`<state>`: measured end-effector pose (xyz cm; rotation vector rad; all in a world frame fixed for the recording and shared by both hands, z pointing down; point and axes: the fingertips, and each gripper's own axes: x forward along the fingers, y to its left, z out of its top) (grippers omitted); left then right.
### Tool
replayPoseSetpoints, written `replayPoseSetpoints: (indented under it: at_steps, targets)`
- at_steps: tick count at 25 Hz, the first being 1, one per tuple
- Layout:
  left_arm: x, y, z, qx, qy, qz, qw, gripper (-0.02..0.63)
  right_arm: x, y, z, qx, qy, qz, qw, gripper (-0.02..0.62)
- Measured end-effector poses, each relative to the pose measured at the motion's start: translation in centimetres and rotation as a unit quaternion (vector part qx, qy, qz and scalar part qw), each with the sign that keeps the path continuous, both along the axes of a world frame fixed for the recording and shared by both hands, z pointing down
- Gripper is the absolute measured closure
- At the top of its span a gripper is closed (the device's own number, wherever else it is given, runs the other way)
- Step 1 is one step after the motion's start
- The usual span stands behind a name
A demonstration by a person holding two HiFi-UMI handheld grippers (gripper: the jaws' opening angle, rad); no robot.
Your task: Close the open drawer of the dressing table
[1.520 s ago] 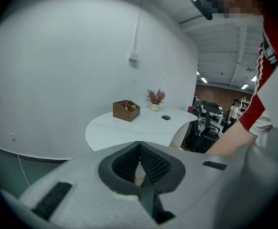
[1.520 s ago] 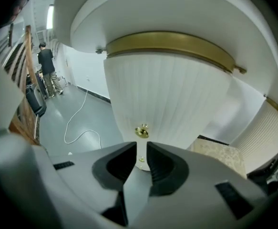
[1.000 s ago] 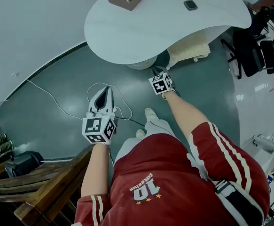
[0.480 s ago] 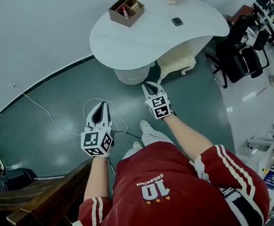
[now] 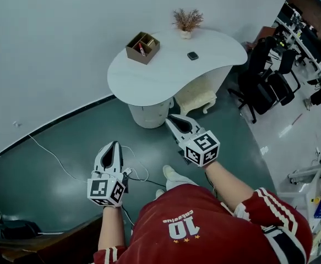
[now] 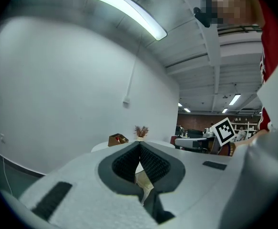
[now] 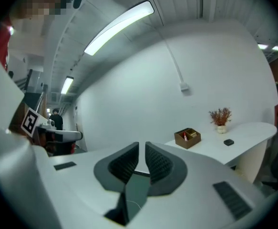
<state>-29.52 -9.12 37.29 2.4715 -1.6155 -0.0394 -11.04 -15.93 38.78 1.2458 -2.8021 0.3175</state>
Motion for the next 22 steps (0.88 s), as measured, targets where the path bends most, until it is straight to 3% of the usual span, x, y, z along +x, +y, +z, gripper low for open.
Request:
replayPoseSetpoints:
  at_steps: [9,12,18,22]
  targets:
    - [-0.1,4.2,-6.9,0.062,-0.001,0.045,0.9971,0.604,0.7,4.8,-6.5,0.03,-0.03,0.002,0.999,0.566]
    - [-0.1,5.9,-7.9,0.071,-0.002,0.054,0.996,0.604,1.3,7.0,-7.6,0.047,-0.007,0.007,0.999,0.571]
    - [-0.1,6.4,-9.4,0.071,0.05,0.066,0.9941,0.604,4.2,9.2,-10.0,0.084,0.046,0.047,0.994,0.571]
    - [0.7,5.9,-10.2,0.086,0.033,0.07,0.9933,0.604,6.4,8.5,-11.6,0.093,0.017,0.095,0.991,0.58]
